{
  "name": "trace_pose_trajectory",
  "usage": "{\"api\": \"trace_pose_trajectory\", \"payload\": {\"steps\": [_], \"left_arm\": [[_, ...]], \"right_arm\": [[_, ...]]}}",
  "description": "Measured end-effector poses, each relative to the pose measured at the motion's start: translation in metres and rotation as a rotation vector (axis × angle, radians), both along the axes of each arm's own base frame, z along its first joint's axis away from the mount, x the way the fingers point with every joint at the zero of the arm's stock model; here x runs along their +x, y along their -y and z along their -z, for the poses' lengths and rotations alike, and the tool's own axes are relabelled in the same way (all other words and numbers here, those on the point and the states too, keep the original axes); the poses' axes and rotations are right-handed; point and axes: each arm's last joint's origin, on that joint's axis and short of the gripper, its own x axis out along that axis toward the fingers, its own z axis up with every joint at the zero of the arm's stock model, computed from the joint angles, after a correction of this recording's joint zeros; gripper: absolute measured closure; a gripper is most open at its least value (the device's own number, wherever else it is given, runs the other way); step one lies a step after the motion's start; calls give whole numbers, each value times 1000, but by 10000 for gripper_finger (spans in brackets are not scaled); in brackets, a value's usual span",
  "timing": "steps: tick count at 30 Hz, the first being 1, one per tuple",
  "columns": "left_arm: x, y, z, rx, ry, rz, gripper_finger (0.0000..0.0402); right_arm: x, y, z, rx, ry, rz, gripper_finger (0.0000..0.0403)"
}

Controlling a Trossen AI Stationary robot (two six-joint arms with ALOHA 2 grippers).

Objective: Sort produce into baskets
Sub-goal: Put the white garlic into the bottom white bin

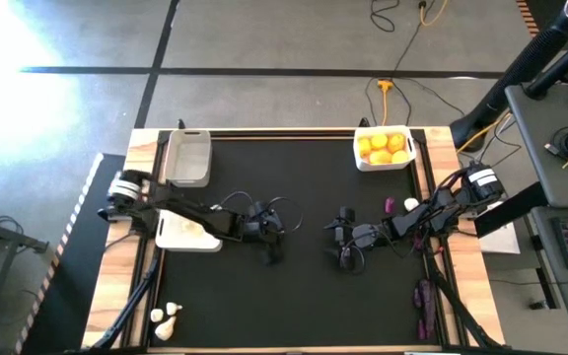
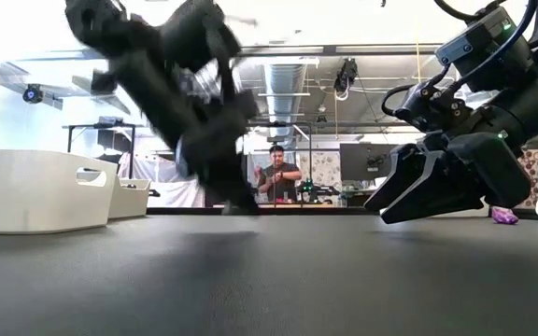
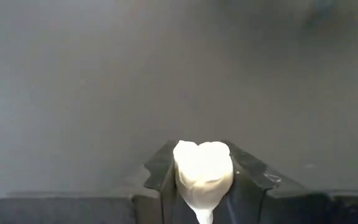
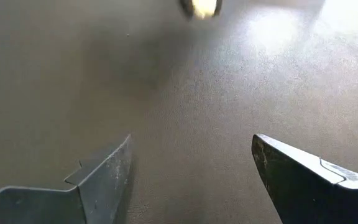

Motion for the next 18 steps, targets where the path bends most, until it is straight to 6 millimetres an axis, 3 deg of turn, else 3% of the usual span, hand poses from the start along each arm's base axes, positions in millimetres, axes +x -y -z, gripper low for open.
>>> {"api": "trace_pose_trajectory", "payload": {"steps": [3, 10, 15, 18], "left_arm": [[-3, 0, -39, 20, -67, -12, 317], [-30, -5, -117, 33, -434, -186, 319], [-52, -7, -159, 157, -618, -373, 319], [-54, -5, -173, 211, -575, -427, 319]], "right_arm": [[0, 0, 0, -11, 2, -6, 78], [1, 0, -1, -11, 14, -8, 78], [1, 0, -2, -11, 14, -8, 78], [2, 0, -2, -10, 15, -7, 78]]}}
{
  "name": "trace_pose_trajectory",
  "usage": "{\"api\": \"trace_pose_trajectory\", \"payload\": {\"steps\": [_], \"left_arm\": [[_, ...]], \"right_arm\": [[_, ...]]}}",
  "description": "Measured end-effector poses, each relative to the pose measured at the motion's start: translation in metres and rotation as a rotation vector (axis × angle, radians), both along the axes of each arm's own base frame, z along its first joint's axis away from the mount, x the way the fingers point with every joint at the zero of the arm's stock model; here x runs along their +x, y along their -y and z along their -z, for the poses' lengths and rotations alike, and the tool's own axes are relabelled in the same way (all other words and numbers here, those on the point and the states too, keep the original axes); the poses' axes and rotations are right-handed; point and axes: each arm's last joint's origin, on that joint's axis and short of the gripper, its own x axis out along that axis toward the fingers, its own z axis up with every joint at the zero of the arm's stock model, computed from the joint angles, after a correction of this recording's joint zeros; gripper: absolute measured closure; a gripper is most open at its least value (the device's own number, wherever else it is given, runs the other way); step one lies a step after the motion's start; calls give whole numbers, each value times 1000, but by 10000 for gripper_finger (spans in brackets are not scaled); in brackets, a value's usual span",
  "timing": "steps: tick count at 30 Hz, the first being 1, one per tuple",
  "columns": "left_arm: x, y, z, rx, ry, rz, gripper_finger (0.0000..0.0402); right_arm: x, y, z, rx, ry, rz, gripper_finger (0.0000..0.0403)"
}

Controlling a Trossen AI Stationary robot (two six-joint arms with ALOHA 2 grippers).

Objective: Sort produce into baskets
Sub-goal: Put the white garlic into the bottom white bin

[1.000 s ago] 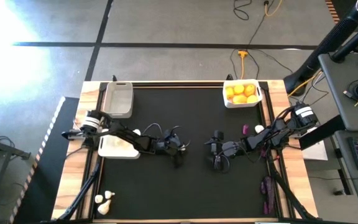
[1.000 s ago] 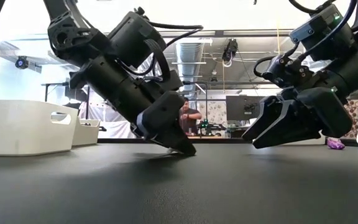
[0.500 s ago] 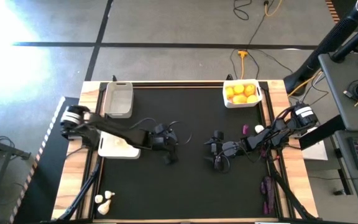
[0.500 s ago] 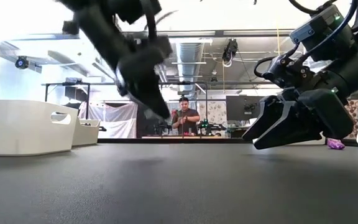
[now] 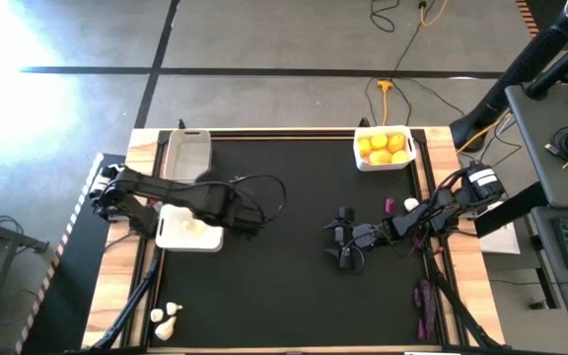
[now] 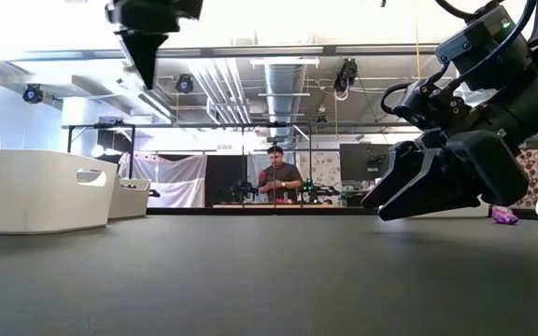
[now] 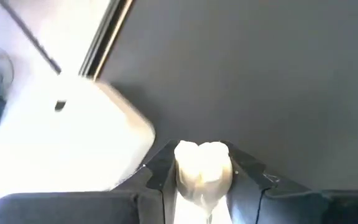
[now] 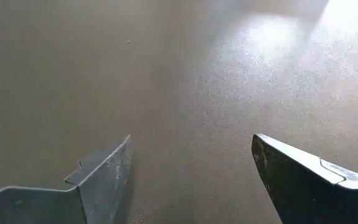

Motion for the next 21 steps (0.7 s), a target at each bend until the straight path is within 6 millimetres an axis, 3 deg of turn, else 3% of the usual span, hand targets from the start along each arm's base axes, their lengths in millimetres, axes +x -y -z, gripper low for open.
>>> {"api": "trace_pose_trajectory", "payload": {"steps": [5, 10, 16, 21], "left_arm": [[-1, 2, -3, 45, 36, -12, 319], [-9, 2, 21, -75, -81, -44, 319], [-45, -1, 61, -195, -272, -116, 320], [-87, -8, 80, -249, -324, -235, 320]], "right_arm": [[0, 0, 0, 13, 1, 8, 78], [-2, 0, 1, 31, -3, 20, 78], [-5, 1, 4, 43, -12, 30, 78], [-5, 1, 4, 42, -12, 29, 78]]}}
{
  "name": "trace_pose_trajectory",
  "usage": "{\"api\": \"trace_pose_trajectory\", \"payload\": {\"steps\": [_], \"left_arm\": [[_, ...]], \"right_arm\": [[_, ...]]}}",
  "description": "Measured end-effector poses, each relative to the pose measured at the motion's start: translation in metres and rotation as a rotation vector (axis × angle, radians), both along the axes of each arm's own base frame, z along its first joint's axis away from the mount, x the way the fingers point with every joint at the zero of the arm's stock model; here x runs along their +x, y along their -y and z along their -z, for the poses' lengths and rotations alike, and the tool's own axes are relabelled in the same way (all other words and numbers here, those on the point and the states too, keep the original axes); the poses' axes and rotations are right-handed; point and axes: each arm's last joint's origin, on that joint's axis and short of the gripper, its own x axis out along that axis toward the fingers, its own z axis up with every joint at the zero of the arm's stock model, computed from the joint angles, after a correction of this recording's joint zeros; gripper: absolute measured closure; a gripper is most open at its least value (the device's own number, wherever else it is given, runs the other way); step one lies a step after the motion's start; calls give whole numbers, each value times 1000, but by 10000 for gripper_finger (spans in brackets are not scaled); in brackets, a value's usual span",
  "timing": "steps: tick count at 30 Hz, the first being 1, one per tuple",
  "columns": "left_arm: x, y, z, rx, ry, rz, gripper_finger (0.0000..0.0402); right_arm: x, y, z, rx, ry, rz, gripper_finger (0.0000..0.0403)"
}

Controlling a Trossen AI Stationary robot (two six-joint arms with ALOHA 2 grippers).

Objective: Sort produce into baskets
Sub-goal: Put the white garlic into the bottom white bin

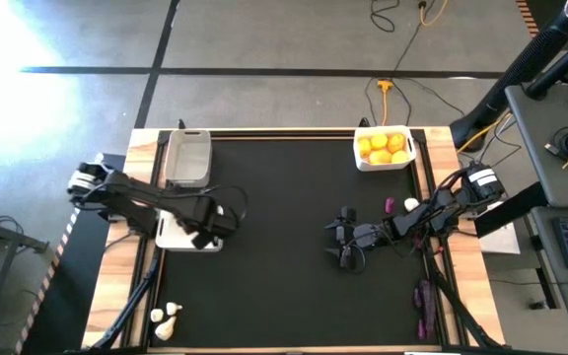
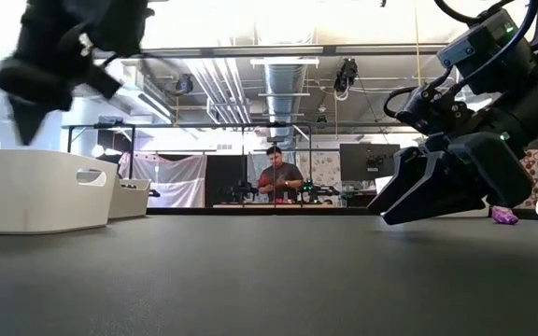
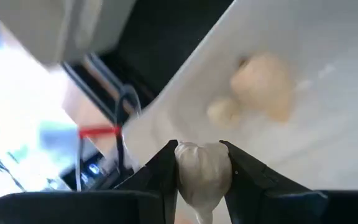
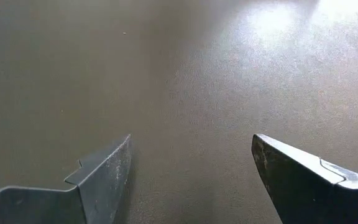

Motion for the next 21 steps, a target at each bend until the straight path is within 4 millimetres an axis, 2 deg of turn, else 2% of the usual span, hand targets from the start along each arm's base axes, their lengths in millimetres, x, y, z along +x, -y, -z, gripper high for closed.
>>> {"api": "trace_pose_trajectory", "payload": {"steps": [3, 7, 13, 21], "left_arm": [[-19, -3, 8, -23, 47, -91, 320], [-31, -4, 19, -103, 162, -170, 320], [-27, -3, 38, -153, 359, -171, 314], [-25, -3, 47, -121, 351, -237, 253]], "right_arm": [[0, 0, 0, -1, 1, -1, 78], [1, 0, -1, -11, 8, -9, 78], [3, -1, -4, -31, 43, -26, 78], [3, -1, -5, -73, 50, -53, 78]]}}
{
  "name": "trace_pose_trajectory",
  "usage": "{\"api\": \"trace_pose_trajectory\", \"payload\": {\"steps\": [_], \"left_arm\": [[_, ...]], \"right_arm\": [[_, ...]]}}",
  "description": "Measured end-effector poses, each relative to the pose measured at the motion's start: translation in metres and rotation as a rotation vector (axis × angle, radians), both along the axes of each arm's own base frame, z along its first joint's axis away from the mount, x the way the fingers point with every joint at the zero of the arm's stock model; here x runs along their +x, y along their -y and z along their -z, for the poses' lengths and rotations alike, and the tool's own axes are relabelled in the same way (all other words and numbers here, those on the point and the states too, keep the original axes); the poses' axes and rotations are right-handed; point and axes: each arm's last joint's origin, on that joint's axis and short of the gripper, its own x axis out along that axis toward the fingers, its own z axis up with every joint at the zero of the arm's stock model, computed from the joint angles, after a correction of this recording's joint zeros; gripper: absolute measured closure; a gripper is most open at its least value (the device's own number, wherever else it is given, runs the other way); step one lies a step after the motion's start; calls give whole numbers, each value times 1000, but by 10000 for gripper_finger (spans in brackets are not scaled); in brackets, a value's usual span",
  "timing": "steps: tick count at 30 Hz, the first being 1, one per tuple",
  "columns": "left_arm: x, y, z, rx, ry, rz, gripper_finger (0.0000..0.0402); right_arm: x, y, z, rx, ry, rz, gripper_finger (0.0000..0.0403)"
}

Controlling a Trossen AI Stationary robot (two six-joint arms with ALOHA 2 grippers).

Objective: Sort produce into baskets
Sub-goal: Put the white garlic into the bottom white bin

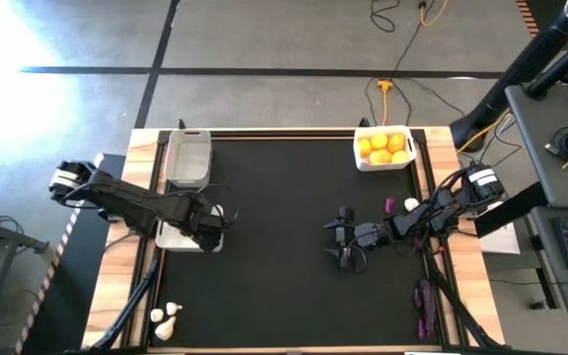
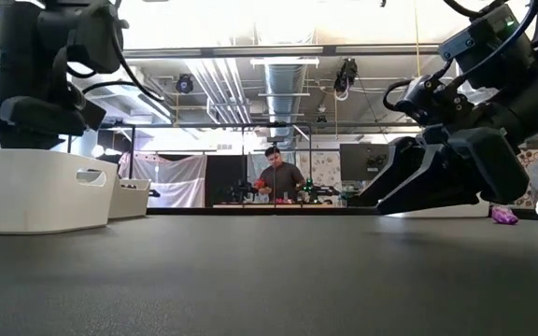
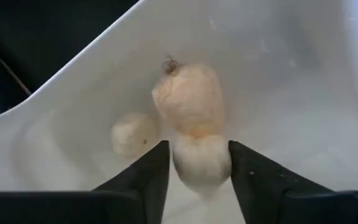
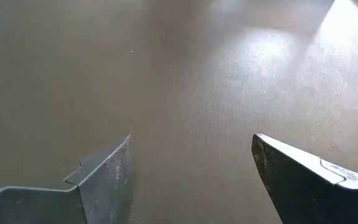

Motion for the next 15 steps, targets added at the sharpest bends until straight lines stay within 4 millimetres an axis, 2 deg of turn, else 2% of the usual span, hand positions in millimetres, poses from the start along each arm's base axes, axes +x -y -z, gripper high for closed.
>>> {"api": "trace_pose_trajectory", "payload": {"steps": [3, 6, 12, 15], "left_arm": [[3, 0, -4, 15, -9, 19, 228], [7, 1, -17, 26, -13, 34, 216], [20, 3, -64, 40, 39, 31, 226], [27, 11, -83, -2, 120, 3, 238]], "right_arm": [[0, 0, -1, -9, 10, -7, 78], [2, 0, -3, -17, 32, -14, 78], [3, -1, -5, -30, 53, -24, 78], [4, -1, -6, -27, 57, -23, 78]]}}
